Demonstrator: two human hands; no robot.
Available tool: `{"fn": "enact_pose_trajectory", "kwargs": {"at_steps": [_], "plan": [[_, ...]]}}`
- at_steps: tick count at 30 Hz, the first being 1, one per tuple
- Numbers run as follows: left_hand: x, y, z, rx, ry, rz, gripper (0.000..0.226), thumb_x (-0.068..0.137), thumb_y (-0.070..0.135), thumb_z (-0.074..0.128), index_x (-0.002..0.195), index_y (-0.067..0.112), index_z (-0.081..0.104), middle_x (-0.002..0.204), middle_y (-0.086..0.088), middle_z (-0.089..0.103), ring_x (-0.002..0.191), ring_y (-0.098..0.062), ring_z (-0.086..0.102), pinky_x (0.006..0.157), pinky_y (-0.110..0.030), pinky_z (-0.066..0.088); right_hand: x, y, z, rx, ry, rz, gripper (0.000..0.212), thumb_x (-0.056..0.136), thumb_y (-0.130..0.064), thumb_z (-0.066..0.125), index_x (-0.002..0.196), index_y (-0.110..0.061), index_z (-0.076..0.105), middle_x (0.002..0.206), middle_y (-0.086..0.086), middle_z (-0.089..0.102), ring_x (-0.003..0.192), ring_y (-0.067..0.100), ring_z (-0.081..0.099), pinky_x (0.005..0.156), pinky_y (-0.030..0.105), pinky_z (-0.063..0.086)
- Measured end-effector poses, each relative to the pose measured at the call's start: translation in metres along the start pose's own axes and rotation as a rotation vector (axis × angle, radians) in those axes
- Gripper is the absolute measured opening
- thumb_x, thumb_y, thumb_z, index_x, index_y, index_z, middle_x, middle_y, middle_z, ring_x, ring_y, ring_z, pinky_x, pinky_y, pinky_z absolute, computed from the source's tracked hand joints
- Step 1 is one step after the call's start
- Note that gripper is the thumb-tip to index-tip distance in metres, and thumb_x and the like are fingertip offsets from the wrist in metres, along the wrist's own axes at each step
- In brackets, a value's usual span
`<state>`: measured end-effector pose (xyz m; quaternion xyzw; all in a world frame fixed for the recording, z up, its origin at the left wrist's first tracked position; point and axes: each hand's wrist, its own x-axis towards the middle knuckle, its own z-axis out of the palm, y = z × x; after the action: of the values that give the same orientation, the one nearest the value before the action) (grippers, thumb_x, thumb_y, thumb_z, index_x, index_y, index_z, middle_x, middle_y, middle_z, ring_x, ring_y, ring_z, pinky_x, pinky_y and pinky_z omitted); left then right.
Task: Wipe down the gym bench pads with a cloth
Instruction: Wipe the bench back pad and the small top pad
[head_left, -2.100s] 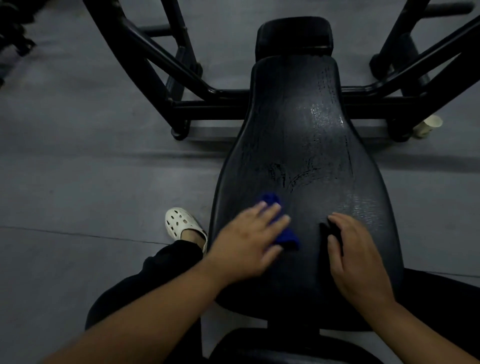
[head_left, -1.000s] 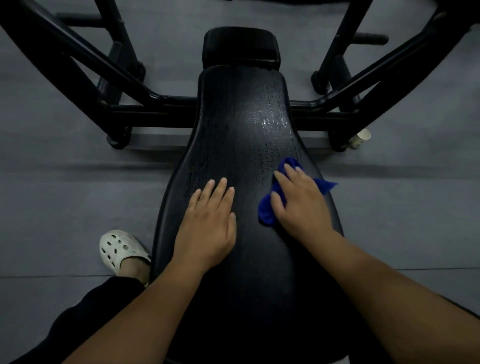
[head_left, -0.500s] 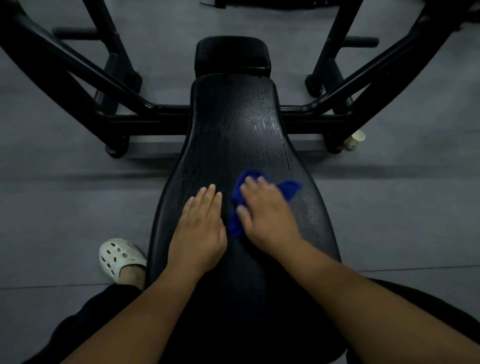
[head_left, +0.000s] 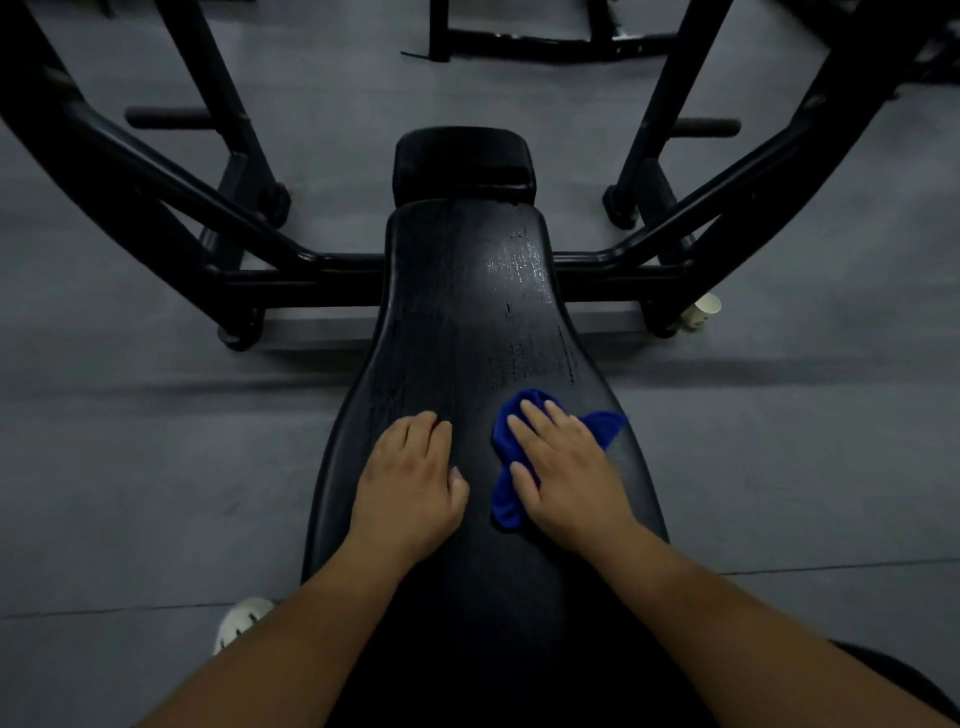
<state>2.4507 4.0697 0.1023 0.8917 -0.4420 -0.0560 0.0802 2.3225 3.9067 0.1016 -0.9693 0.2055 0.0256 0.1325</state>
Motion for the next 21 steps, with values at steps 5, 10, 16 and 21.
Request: {"fn": "enact_pose_trajectory", "kwargs": {"at_steps": [5, 10, 16, 21], "plan": [[0.011, -0.007, 0.007, 0.001, -0.015, -0.004, 0.064, 0.094, 0.043, 0.037, 0.147, 0.009, 0.045, 0.156, -0.009, 0.040, 0.143, -0.027, 0.038, 0.119, -0.051, 0.027, 0.028, -0.007, -0.001, -0.001, 0.007, 0.047, 0.064, 0.097, -0.047, 0.027, 0.153, -0.019, 0.034, 0.162, 0.003, 0.028, 0.151, 0.024, 0.019, 0.122, 0.042, 0.013], [0.011, -0.008, 0.002, -0.005, -0.093, 0.004, 0.064, 0.097, 0.044, 0.035, 0.150, 0.011, 0.042, 0.159, -0.008, 0.036, 0.146, -0.026, 0.033, 0.120, -0.048, 0.020, 0.015, -0.004, -0.008, 0.006, -0.116, -0.014, 0.061, 0.099, -0.048, 0.029, 0.154, -0.021, 0.033, 0.163, 0.000, 0.025, 0.152, 0.023, 0.014, 0.123, 0.045, 0.017], [0.018, -0.006, -0.015, 0.050, -0.179, 0.005, 0.067, 0.093, 0.050, 0.032, 0.146, 0.013, 0.049, 0.153, -0.007, 0.045, 0.140, -0.026, 0.043, 0.114, -0.047, 0.037, 0.023, 0.000, -0.033, -0.038, -0.335, -0.080, 0.075, 0.099, -0.058, 0.032, 0.159, -0.025, 0.001, 0.165, -0.005, -0.013, 0.152, 0.020, -0.015, 0.122, 0.039, -0.006], [0.024, -0.012, -0.012, 0.075, -0.138, 0.039, 0.067, 0.091, 0.055, 0.036, 0.141, 0.014, 0.054, 0.145, -0.007, 0.051, 0.131, -0.027, 0.049, 0.107, -0.047, 0.043, 0.034, 0.003, -0.031, -0.066, -0.287, -0.090, 0.072, 0.101, -0.057, 0.033, 0.159, -0.027, 0.003, 0.166, -0.005, -0.008, 0.152, 0.019, -0.012, 0.122, 0.038, -0.002]]}}
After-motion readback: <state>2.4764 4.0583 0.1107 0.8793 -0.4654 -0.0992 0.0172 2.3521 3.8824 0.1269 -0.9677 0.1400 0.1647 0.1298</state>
